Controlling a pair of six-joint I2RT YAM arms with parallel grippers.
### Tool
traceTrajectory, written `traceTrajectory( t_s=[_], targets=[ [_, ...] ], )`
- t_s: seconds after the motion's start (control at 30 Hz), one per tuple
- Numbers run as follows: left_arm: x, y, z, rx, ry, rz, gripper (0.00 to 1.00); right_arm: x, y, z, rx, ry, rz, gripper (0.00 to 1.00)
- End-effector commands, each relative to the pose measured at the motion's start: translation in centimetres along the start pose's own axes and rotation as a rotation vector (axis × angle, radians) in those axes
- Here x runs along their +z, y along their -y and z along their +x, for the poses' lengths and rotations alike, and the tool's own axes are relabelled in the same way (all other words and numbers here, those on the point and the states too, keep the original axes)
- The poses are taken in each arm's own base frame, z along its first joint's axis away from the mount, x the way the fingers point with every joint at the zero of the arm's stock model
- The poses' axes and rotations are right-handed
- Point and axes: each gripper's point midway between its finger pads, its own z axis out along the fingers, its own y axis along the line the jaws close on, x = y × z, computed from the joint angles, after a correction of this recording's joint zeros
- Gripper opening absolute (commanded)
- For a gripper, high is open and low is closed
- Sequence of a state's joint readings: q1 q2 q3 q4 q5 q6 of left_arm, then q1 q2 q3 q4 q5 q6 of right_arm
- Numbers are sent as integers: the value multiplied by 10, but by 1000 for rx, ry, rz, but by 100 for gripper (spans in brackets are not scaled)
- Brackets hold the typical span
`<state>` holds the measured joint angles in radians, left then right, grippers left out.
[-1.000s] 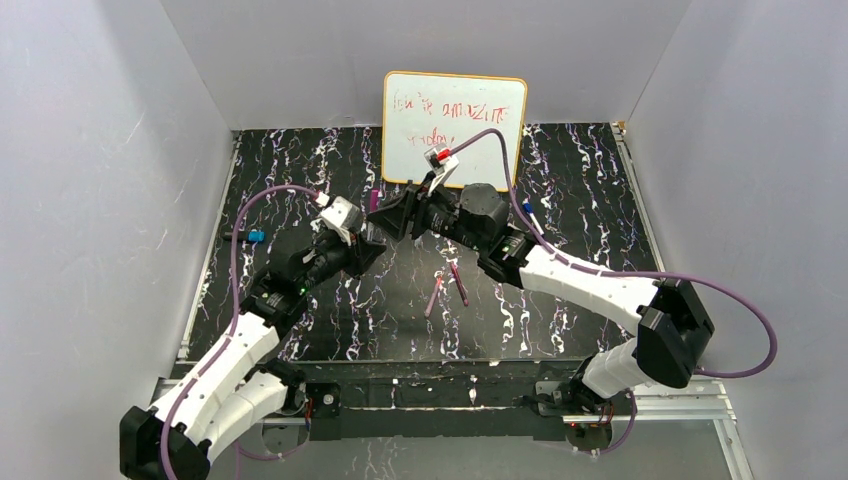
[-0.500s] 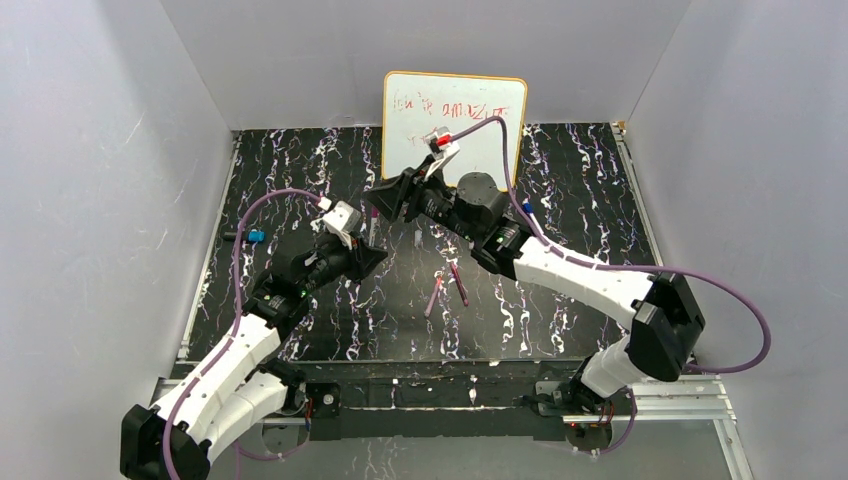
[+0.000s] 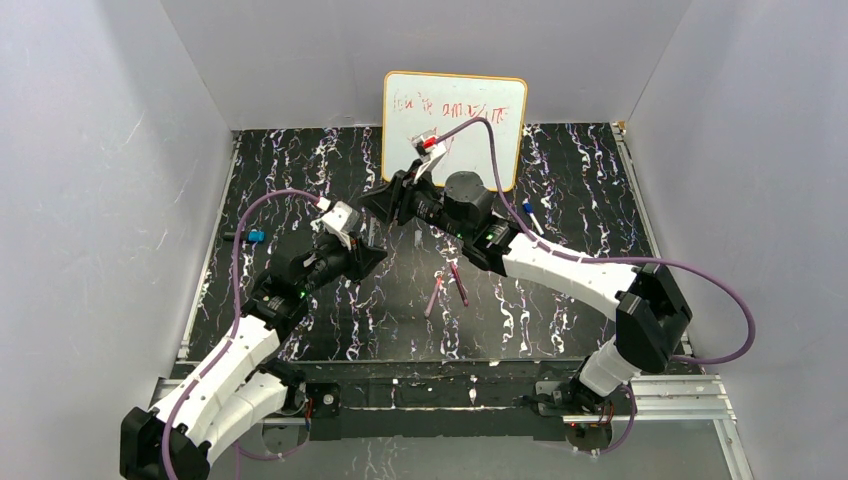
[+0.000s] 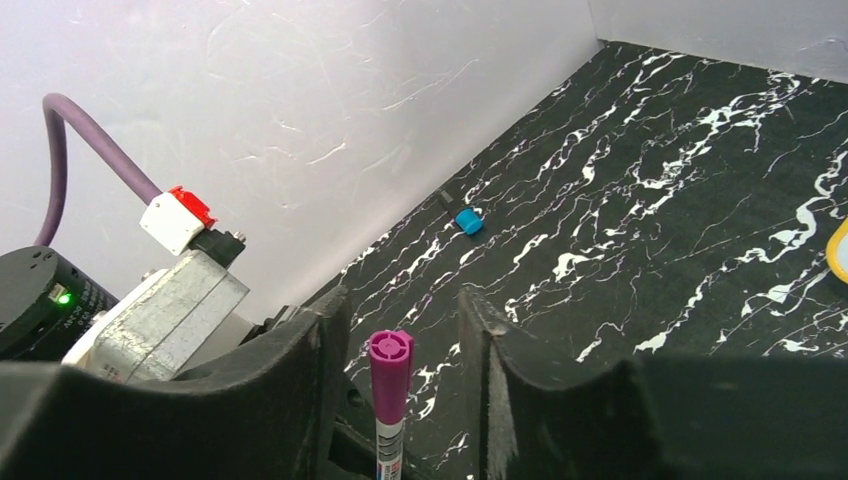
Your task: Insert the pens into the pen caps
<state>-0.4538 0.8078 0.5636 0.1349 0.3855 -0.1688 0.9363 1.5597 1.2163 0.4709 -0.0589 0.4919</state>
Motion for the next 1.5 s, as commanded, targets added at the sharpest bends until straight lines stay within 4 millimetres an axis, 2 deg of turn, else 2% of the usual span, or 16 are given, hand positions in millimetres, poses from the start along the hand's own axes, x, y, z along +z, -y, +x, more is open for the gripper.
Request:
traceTrajectory(
  t_s=[0.0, 0.17, 0.37, 0.47, 0.8, 1.2, 1.47],
  targets=[
    [-1, 3, -5, 13, 28, 18, 0, 5, -21, -33, -21, 77, -69, 49],
    [-1, 3, -3, 12, 25, 22, 0, 6, -22, -32, -21, 73, -75, 39],
    [1, 1, -6, 19, 32, 13, 0, 6, -23, -24, -21, 39, -91, 10],
    [3, -1, -15, 41, 42, 1, 0, 6, -22, -19, -20, 20, -92, 2],
    [10, -7, -62, 146, 81, -35, 0, 6, -19, 3, -11, -67, -98, 1],
    [0, -5, -127, 228, 194, -82, 0, 0, -10, 44, 31, -169, -88, 1],
    [-5, -6, -163, 283, 260, -111, 0, 2, -16, 68, 49, -223, -102, 1]
  ],
)
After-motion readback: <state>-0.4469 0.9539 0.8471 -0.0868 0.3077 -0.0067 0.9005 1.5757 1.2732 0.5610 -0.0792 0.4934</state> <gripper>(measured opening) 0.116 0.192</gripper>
